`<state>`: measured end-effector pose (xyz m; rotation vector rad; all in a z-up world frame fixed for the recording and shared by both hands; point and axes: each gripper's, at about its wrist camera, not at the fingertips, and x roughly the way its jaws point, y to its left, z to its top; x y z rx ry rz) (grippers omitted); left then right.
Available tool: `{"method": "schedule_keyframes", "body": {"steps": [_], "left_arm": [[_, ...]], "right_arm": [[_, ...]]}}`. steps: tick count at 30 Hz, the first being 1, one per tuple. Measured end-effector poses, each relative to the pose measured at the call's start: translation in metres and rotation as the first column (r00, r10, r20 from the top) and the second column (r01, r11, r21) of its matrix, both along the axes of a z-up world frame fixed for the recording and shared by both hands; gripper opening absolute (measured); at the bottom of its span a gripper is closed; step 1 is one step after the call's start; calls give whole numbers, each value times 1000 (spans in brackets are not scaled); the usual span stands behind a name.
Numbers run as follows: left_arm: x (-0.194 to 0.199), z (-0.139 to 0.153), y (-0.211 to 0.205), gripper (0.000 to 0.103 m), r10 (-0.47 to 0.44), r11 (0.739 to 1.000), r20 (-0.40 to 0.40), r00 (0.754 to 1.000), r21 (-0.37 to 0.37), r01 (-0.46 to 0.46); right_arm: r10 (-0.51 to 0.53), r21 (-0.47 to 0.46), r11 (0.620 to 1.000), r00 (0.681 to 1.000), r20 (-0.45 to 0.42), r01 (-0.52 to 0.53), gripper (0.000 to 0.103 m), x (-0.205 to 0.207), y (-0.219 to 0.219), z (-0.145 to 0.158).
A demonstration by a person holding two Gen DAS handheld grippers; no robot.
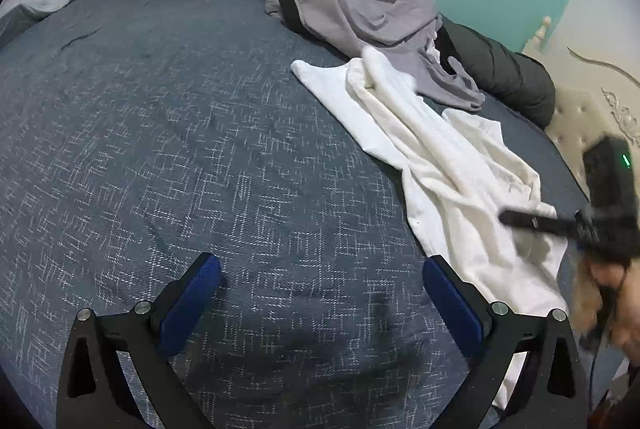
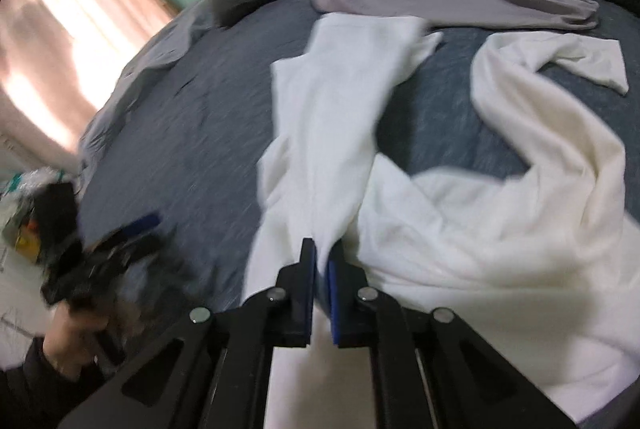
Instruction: Fold clothes
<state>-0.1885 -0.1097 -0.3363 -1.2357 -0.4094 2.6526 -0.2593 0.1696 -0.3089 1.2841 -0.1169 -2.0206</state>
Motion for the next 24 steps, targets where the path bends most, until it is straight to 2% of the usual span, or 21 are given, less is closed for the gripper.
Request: {"method": "schedule_keyframes", "body": {"steps": [8,14,19,22,24], "left_arm": [[-1,-2,6,103,-17,1000,9,1000,-8,18],[-1,-4,9,103,-34,999,10,999,-7,34],[-1,-4,12,103,-28,998,13,1000,-52,29],[-3,-8,9,103,-30,999,43,999,-20,30],[-2,-9,8,103,-14,1000,56,998,-27,15]], "right_arm": [[35,-39,999,999,29,-34,5,43,10,-7],[-2,-52,999,1000,15,3,5,46,17,-3],[-25,-62,998,1000,11,26,5,46,21,-1],[-17,-63,998,1000,12,18,5,48,18,-1],[-8,-63,998,1000,12,8,5,49,15,-1]]}}
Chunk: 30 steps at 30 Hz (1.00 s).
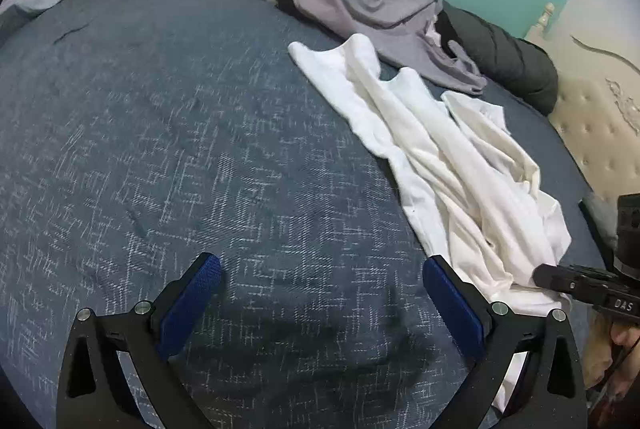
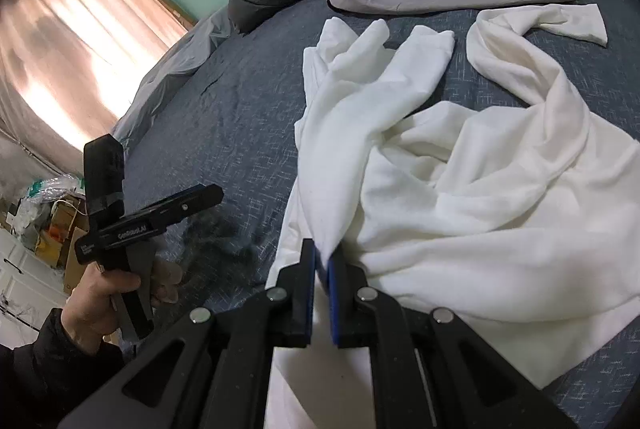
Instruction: Fold clothes
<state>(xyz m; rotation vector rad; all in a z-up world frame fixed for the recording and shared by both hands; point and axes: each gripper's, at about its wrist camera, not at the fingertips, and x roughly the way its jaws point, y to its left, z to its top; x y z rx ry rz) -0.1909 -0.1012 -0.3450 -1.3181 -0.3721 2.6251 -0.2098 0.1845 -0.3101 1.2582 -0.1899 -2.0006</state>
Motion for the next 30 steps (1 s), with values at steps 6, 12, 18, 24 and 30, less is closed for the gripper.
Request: {"method": "schedule_keyframes", "body": {"steps": [6,12,18,24,30], "left_arm": [[2,6,-3,103,6,1000,-9,1000,19,-6],[7,10,-2,103,-6,1000,-20,1000,21,7],[9,13,2,103,-32,999,-32,999,38,34],[9,21,12,102,-69,995,-56,996,69,73],[9,30,35,102,-120,987,-75,990,101,128]], "right_arm": [[58,-32,998,998,13,-57,5,14,-11,4],[127,-47,991,990,62,-124,5,29,-20,-2],[71,-75,995,996,49,-67,9,30,-1,10],[-134,-63,989,989,-61,130,23,26,49,29],[-283,-36,959,954,-99,281,28,27,84,14]]}}
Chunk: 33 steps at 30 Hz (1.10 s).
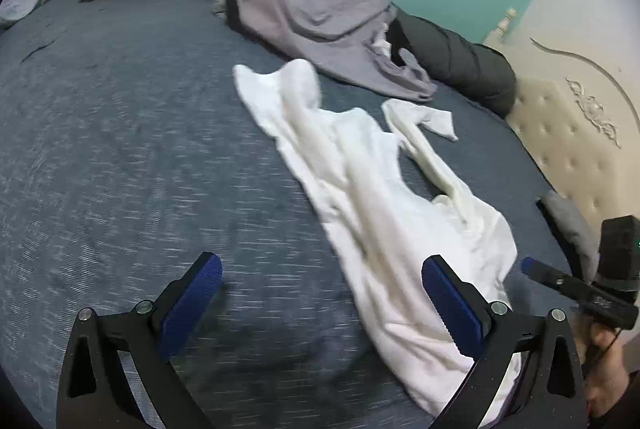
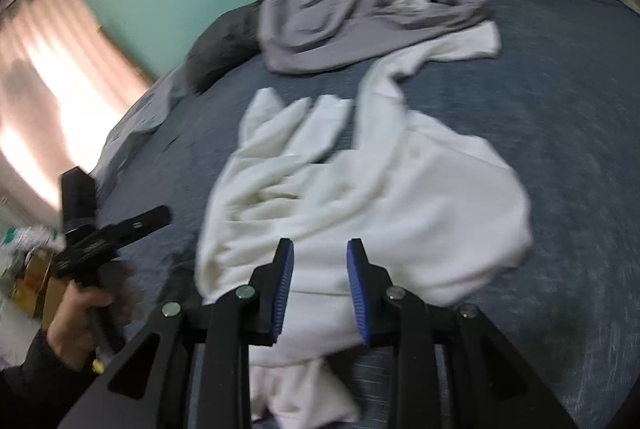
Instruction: Fold clothes
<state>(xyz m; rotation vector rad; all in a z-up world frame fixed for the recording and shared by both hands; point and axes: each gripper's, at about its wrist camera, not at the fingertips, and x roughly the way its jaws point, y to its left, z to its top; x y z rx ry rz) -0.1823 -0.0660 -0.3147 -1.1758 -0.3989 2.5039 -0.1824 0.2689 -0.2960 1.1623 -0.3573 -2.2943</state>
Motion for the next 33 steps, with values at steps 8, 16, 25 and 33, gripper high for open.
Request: {"method": "schedule_keyframes", "body": {"steps": [8,16,25,33], "left_arm": [[0,-3,28,99,-51,998,4,999,24,51],[1,-7,64,99,-112,993,12,994,-33,112],[-7,-46,69,99,-109,994,129,986,18,107],[-4,-43,71,65,-167,985,129,977,51,162]], "right_arm": [[-153,33,988,988,-1,153,32,4,33,-30],[-173,-15,985,985,-9,173,33,10,46,-37],[-175,-60,983,984,11,176,33,13,49,-40],[-174,-59,983,985,6,174,33,15,46,-40]]}}
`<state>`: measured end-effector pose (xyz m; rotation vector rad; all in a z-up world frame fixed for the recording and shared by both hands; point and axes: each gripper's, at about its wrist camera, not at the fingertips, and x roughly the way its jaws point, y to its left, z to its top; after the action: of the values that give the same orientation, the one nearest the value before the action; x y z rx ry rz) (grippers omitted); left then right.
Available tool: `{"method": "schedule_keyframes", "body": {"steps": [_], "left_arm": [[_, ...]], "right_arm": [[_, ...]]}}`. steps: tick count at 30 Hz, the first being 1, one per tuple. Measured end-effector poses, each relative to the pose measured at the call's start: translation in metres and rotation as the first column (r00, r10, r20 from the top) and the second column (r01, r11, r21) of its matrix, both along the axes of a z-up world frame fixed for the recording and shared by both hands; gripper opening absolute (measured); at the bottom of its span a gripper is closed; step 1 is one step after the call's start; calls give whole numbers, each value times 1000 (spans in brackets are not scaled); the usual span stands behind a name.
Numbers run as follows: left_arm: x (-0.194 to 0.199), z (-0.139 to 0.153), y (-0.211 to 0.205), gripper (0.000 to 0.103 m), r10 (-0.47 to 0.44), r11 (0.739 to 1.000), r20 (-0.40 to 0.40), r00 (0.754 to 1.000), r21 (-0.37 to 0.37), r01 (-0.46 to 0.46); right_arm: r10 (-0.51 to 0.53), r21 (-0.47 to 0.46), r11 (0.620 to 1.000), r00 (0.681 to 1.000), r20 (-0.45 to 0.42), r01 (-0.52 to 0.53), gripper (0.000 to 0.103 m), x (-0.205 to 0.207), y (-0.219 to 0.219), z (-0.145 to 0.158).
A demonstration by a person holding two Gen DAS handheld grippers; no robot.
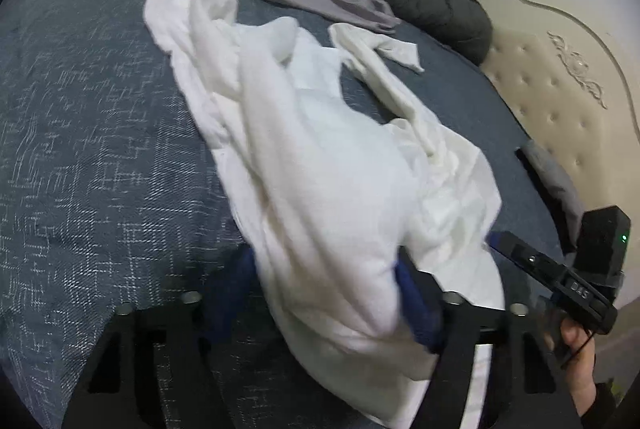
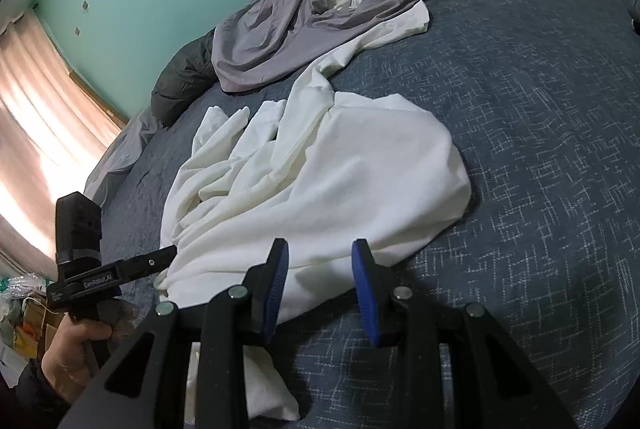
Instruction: Fold clothes
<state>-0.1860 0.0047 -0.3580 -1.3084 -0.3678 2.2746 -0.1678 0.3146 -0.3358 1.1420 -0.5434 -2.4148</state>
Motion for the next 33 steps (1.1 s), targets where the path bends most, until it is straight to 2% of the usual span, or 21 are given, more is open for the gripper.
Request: {"method": "schedule_keyframes", "body": {"steps": [4,11,17,20,24,30,33], "left_arm": [[6,8,1,47,-17,1000,-21,1000,10,17],[9,19,-8,17,6,1000,-60,998,26,-4],[16,37,-25,12,42,999,-108,993,14,-40],[23,58,-44,11,87,996,-151,985,6,-87],[32,75,-69,11,147,989,-159,976,4,-148],[49,81,-110,11,266,963,-109,958,0,-268],[52,73,-109,12,237,969,-49,970,-63,-240]], "right_arm": [[-4,-4,1000,1000,4,4,33,0,1,-2],[0,-17,1000,1000,9,0,33,-2,1,-4],[11,-33,999,1000,2,-11,33,-4,-1,-2],[12,-51,999,1000,0,-12,33,-6,1,-1],[4,-68,998,1000,-13,-5,33,-9,4,3],[1,-103,995,1000,-19,-3,33,-9,10,9],[2,-120,993,1000,-19,-4,33,-9,13,10]]}}
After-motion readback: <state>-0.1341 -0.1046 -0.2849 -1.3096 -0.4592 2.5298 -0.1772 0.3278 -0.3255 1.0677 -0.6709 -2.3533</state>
